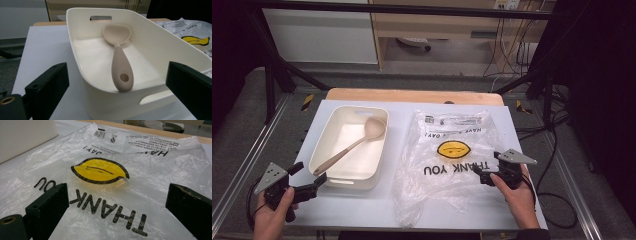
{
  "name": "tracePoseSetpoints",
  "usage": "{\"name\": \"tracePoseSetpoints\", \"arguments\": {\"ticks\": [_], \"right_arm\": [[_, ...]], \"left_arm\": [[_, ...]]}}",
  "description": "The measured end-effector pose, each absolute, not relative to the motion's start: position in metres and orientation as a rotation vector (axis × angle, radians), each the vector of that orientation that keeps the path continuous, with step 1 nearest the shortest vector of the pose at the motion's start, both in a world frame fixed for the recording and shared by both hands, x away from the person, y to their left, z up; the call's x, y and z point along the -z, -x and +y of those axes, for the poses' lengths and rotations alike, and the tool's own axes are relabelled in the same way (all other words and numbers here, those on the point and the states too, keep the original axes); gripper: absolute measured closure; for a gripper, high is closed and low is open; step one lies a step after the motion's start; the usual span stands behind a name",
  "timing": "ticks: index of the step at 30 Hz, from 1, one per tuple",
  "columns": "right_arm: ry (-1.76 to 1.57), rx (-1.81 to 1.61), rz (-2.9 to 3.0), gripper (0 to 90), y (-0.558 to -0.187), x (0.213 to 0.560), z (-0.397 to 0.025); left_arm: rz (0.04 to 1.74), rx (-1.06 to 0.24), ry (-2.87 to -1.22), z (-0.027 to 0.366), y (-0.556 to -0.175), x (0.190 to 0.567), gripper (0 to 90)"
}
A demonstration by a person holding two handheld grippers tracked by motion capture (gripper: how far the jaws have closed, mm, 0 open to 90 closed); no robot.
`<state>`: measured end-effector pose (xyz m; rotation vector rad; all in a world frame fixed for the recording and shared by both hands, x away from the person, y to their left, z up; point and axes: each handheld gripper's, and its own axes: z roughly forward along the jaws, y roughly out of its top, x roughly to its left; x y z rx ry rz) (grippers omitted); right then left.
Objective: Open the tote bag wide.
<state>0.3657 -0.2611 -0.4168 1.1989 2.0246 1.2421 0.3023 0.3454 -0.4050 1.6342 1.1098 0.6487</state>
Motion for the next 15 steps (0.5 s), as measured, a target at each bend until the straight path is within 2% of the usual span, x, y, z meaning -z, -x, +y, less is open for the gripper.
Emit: {"name": "tracePoseSetpoints", "arguments": {"ticks": [15], "right_arm": [[-1.19, -1.204, 2.039, 5.9, -0.3635, 0.4131, -0.2581]], "left_arm": [[1.113, -0.635, -1.629, 0.3443, -0.3034, 0.4056, 4.7]]}}
